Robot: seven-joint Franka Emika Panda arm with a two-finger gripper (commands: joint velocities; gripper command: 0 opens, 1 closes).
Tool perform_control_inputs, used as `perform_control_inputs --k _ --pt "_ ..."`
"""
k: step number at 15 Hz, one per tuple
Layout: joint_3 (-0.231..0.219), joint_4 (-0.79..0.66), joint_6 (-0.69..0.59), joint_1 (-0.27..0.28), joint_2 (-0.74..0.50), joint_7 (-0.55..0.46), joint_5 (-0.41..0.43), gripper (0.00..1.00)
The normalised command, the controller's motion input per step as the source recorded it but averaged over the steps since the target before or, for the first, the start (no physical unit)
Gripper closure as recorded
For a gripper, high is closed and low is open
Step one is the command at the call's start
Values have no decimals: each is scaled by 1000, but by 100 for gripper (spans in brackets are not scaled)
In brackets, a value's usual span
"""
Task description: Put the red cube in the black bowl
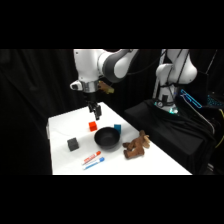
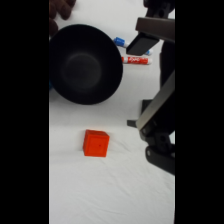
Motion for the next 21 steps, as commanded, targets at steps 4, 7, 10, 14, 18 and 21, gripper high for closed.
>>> perform_control_inputs --k 4,7,10,14,18,21 --pt "19 26 7 -39 9 -2 -8 0" --pt "-32 83 3 -107 16 -83 9 0" --pt "-73 129 3 -157 29 -156 49 0" --pt "-58 200 3 -164 87 -261 138 0" --pt "7 286 6 -150 205 -384 269 0" --pt "40 277 18 -119 253 -336 225 0"
